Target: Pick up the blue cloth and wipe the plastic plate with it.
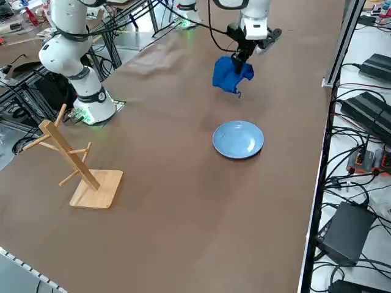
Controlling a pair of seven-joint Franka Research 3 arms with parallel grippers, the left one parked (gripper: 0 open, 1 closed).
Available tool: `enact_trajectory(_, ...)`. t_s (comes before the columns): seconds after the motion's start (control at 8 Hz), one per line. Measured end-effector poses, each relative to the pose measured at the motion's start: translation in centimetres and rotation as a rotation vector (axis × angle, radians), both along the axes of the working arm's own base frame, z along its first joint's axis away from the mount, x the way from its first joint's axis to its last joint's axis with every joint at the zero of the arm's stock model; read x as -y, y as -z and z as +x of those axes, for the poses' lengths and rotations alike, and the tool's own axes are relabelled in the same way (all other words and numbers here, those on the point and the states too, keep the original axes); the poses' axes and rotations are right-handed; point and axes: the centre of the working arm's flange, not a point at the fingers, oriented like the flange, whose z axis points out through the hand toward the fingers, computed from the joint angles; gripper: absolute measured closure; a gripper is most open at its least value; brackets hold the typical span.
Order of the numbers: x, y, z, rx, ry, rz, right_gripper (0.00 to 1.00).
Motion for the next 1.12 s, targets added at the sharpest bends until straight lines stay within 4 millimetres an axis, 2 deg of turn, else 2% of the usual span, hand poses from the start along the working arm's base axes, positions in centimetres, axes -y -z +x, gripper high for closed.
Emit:
enact_trajectory(0.25,-2.7,1.1,-2.7,-0.046,-0.032,-0.017,0.92)
enact_trajectory(0.75,-4.9,1.8,-9.3,-0.097,-0.095,-0.044,0.92)
enact_trajectory(0.88,-5.5,2.7,-10.5,-0.087,-0.106,-0.045,0.92)
enact_trajectory(1.12,-6.4,7.0,-12.6,-0.050,-0.114,-0.045,0.92)
